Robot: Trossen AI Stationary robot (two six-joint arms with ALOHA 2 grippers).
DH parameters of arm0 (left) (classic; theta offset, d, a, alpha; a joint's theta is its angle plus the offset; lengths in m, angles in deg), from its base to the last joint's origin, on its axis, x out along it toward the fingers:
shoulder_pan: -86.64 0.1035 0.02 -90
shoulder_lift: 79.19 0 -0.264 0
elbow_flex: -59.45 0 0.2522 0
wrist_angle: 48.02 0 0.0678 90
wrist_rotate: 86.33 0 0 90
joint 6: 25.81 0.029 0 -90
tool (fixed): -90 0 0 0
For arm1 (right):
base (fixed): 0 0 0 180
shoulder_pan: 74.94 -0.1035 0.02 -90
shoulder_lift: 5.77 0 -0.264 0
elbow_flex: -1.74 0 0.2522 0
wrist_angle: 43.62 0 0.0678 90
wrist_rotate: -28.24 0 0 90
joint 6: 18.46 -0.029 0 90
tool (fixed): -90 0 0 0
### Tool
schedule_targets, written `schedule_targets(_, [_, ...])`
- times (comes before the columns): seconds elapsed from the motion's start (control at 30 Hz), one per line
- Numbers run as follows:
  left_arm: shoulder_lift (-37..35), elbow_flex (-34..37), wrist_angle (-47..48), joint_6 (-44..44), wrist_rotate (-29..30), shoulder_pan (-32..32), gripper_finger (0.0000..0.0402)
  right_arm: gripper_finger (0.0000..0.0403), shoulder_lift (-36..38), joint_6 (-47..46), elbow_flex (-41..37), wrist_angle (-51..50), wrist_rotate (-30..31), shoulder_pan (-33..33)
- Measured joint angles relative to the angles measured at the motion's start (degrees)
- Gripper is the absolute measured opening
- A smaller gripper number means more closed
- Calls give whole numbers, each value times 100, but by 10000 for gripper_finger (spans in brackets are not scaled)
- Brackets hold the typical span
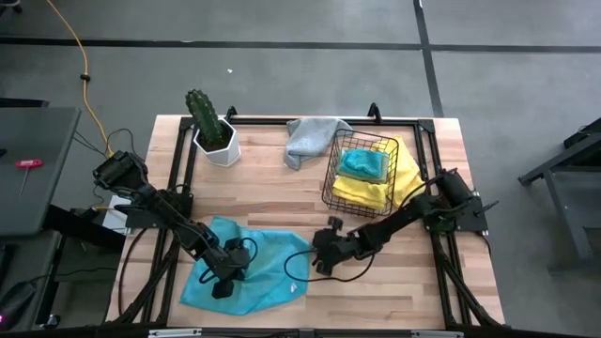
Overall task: Fold microfiber towels
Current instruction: Fold the blue microfiber towel
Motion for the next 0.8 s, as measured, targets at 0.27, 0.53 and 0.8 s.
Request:
schedule_targets(0.27, [0, 6, -25, 11, -40, 9, 0, 149, -515, 1124, 10, 997, 487, 212])
schedule_targets(0.53, [0, 8, -31, 11, -33, 11, 0, 149, -572, 2153, -21, 1816, 1220, 398])
schedule_targets(0.8, [0, 8, -34, 22, -19, 0, 0, 149, -568, 2630, -31, 2078, 3238, 396])
